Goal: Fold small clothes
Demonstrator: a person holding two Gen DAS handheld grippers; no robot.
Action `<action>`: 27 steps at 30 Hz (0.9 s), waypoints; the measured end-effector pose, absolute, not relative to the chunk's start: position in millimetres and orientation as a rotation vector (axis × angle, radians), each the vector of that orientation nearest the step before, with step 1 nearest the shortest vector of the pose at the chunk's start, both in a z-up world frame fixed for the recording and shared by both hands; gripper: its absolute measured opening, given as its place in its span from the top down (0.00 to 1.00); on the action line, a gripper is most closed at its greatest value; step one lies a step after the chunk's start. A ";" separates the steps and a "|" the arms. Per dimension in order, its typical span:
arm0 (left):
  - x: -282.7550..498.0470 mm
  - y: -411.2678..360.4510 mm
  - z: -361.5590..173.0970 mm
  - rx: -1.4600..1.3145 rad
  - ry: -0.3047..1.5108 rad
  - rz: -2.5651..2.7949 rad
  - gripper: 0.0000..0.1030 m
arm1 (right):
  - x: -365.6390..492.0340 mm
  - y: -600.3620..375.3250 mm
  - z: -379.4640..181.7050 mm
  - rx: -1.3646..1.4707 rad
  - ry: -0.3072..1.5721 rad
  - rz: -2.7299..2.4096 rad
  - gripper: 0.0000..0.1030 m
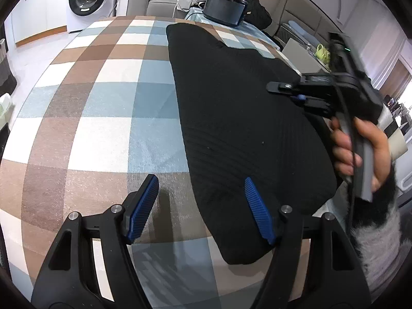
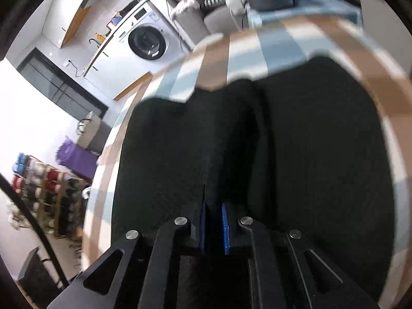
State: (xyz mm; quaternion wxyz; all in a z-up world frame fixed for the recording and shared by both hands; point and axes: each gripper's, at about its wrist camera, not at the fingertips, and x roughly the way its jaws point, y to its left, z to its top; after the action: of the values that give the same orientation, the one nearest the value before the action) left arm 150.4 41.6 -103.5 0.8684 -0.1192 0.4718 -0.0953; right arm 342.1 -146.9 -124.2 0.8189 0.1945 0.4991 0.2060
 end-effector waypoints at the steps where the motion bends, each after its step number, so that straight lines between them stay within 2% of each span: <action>1: 150.2 41.1 -104.5 -0.251 0.987 -0.204 0.35 | 332.3 -149.6 -124.3 0.425 1.059 0.473 0.83; 2: 149.2 40.4 -104.9 -0.250 0.987 -0.206 0.35 | 324.3 -150.7 -123.7 0.425 1.062 0.499 0.80; 9: 148.1 37.6 -108.5 -0.239 0.993 -0.213 0.35 | 229.3 -168.1 -128.4 0.425 1.042 0.624 0.78; 10: 148.5 37.3 -108.3 -0.239 0.995 -0.213 0.35 | 219.0 -169.3 -125.0 0.402 1.002 0.615 0.81; 11: 148.6 37.0 -107.6 -0.240 0.995 -0.214 0.35 | 216.4 -169.2 -122.1 0.394 0.983 0.622 0.92; 14: 144.9 34.0 -101.6 -0.226 0.988 -0.231 0.35 | 202.6 -177.1 -100.2 0.383 0.905 0.655 0.94; 18: 134.4 28.2 -96.9 -0.194 0.980 -0.248 0.35 | 208.3 -186.0 -114.6 0.311 0.995 0.529 0.94; 21: 127.9 22.3 -93.3 -0.179 0.977 -0.272 0.35 | 205.4 -190.2 -121.3 0.393 1.035 0.587 0.88; 23: 124.9 15.0 -92.3 -0.166 0.978 -0.299 0.35 | 196.9 -191.1 -116.1 0.406 1.017 0.648 0.72; 25: 124.2 6.8 -93.5 -0.131 0.984 -0.310 0.35 | 188.1 -191.0 -112.2 0.421 1.000 0.703 0.60; 27: 123.6 0.1 -95.7 -0.086 0.987 -0.309 0.34 | 187.5 -189.4 -114.3 0.399 0.993 0.724 0.59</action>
State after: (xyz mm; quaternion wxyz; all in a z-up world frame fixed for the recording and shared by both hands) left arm 123.6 0.1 -95.7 0.8684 -0.0413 0.4715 -0.1475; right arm 187.5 -189.4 -114.3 0.7985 0.1858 0.4626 0.3374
